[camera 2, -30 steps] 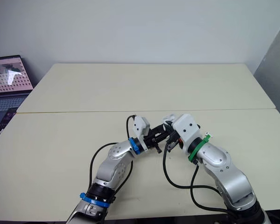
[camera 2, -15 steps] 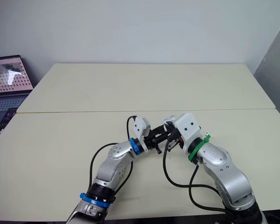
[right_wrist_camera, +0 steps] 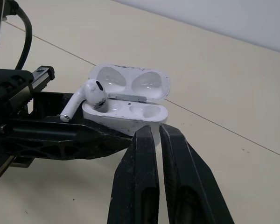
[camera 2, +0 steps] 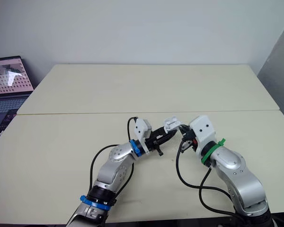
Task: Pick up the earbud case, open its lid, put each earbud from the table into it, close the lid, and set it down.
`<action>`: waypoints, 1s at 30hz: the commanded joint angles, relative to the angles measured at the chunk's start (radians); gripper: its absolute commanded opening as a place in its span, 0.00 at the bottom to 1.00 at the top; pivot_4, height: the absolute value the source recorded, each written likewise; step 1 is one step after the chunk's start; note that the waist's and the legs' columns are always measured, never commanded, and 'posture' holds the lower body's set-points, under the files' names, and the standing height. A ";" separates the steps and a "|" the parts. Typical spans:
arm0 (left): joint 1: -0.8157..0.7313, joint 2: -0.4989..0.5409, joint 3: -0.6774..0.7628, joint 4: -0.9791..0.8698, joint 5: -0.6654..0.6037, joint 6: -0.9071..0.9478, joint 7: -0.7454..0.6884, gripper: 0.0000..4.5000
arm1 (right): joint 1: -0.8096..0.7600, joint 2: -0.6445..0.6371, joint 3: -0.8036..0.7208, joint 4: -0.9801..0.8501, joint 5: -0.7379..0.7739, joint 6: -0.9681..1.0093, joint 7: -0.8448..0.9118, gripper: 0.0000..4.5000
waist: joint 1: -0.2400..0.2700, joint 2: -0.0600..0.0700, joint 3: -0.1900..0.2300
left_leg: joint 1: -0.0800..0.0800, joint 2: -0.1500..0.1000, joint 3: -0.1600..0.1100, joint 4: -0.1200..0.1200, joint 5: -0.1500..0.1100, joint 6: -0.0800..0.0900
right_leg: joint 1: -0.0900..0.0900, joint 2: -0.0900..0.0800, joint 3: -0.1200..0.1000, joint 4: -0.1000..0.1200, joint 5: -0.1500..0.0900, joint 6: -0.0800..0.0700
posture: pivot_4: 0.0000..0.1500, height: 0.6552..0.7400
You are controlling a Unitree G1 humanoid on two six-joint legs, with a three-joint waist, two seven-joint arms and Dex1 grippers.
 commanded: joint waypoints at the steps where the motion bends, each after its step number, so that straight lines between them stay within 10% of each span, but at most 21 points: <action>1: -0.014 0.001 -0.011 -0.019 0.005 -0.030 -0.012 0.17 | -0.020 0.020 -0.043 -0.060 0.054 0.013 0.007 0.09 | 0.000 0.000 0.000 | 0.000 0.000 0.000 0.000 0.000 0.000 | 0.000 0.000 0.000 0.000 0.000 0.000 | 1.00 1.00; 10: -0.019 0.012 -0.022 0.000 0.028 -0.074 -0.028 0.17 | -0.100 0.077 -0.050 -0.098 0.169 0.133 -0.030 0.73 | 0.000 0.000 0.000 | 0.000 0.000 0.000 0.000 0.000 0.000 | 0.000 0.000 0.000 0.000 0.000 0.000 | 1.00 1.00; 26: -0.014 0.009 -0.020 0.000 0.034 -0.080 -0.021 0.17 | -0.081 0.005 0.131 -0.074 0.052 0.104 -0.055 0.73 | 0.000 0.000 0.000 | 0.000 0.000 0.000 0.000 0.000 0.000 | 0.000 0.000 0.000 0.000 0.000 0.000 | 1.00 1.00; 30: -0.014 0.010 -0.016 0.000 0.031 -0.078 -0.020 0.17 | -0.075 -0.001 0.143 -0.063 0.017 0.078 -0.054 0.54 | 0.000 0.000 0.000 | 0.000 0.000 0.000 0.000 0.000 0.000 | 0.000 0.000 0.000 0.000 0.000 0.000 | 1.00 1.00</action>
